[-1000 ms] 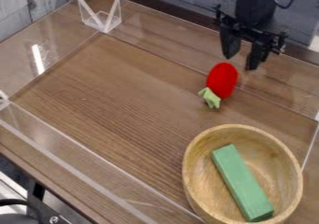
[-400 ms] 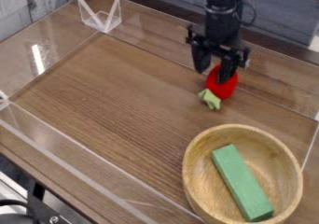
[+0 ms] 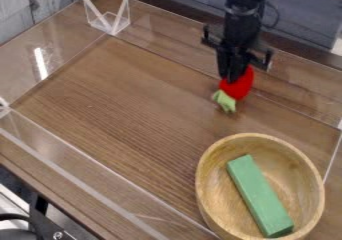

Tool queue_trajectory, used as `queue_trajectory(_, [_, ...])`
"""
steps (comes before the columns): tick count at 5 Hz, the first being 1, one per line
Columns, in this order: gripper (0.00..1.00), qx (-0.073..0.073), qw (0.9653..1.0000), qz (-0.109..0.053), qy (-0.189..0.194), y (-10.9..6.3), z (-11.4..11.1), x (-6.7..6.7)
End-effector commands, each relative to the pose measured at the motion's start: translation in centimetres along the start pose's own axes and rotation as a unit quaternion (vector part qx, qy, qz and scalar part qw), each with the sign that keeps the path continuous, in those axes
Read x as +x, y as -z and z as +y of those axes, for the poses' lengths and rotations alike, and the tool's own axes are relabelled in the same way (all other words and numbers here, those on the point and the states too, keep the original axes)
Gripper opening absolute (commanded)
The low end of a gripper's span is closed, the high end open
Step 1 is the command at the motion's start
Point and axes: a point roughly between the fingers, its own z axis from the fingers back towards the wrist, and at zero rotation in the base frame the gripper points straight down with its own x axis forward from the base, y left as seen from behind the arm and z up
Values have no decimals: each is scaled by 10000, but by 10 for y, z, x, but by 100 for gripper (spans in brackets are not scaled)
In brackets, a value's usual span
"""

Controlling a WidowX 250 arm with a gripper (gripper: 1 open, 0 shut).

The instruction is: Move the red object to the right side of the table

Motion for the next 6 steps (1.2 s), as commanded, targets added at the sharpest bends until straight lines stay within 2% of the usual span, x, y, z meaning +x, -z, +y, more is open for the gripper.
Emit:
queue_trajectory(1, [0,140,9970,-744,-132,-57,-4,13])
queue_trajectory(2, [0,86,9972,-727,-171,-46,-36,14])
queue_trajectory(3, [0,28,9982,-573,-191,-21,-67,12])
queue_trajectory(4, [0,-12,9978,-504,-424,1,-76,9])
queue_trajectory(5, [0,-35,9975,-443,-545,23,-74,7])
queue_trajectory(6, [100,-8,9968,-410,-680,21,-77,7])
